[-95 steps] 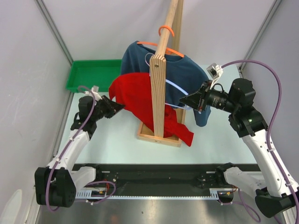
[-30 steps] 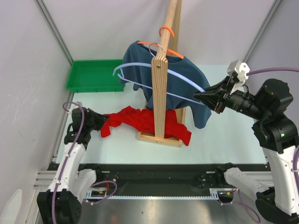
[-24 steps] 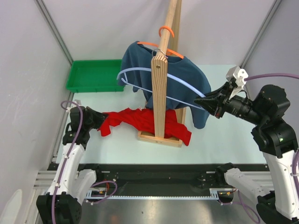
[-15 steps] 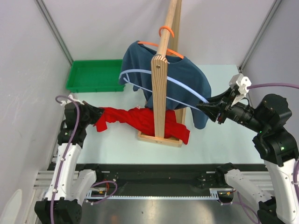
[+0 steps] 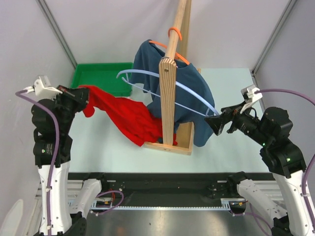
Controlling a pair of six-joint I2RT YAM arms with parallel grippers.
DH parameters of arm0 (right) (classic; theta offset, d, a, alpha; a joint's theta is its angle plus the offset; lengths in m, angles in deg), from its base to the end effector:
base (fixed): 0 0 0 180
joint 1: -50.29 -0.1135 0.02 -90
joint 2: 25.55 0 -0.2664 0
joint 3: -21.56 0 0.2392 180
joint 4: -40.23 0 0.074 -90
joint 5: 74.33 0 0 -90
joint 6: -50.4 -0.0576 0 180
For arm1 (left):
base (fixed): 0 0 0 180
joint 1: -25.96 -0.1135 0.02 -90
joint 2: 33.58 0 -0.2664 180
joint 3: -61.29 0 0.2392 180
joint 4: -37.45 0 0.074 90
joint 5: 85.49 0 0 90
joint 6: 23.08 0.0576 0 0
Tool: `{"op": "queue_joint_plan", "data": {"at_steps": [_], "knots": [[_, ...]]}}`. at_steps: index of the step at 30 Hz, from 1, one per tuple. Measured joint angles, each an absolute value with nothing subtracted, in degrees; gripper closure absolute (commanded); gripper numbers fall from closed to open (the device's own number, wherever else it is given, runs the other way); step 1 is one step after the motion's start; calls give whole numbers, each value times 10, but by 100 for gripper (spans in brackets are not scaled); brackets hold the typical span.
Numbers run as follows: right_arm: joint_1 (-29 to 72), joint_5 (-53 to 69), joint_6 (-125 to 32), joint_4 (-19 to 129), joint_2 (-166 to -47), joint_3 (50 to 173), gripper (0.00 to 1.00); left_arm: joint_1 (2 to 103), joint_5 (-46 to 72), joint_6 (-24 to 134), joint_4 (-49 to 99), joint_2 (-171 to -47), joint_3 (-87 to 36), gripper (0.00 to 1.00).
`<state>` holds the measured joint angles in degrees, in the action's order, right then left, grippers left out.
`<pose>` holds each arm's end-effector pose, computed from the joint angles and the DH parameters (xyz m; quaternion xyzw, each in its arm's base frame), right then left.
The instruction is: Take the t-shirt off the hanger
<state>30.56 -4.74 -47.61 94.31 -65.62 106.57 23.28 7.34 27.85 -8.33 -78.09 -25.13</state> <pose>0.0985 0.0567 0.4336 -0.1908 0.7335 0.2839 0.5873 0.1392 0.0037 0.4512 -0.2445 0.6884 -0.2303 0.6429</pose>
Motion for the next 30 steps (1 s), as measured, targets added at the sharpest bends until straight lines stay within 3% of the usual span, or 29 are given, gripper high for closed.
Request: {"op": "queue_joint_plan", "data": {"at_steps": [5, 13, 15, 17, 18, 21, 22, 23, 30], "knots": [[306, 1, -493, 950, -640, 1054, 0, 233, 166, 279, -44, -796, -240, 100], [306, 54, -512, 975, -612, 1061, 0, 239, 182, 286, -56, -849, -82, 100], [305, 63, -518, 979, -614, 1061, 0, 280, 160, 286, -59, -860, -57, 97], [306, 67, -523, 979, -615, 1061, 0, 345, 140, 288, -53, -867, -39, 82], [306, 68, -527, 980, -615, 1061, 0, 375, 133, 287, -47, -869, -29, 59], [306, 69, -532, 980, -612, 1058, 0, 432, 129, 274, -13, -874, 19, 19], [306, 69, -533, 980, -609, 1055, 0, 439, 127, 263, 4, -879, 44, 16], [306, 70, -534, 981, -607, 1053, 0, 441, 129, 260, 13, -884, 60, 7], [306, 73, -536, 991, -587, 1047, 1, 462, 159, 219, 89, -962, 124, 3]]}}
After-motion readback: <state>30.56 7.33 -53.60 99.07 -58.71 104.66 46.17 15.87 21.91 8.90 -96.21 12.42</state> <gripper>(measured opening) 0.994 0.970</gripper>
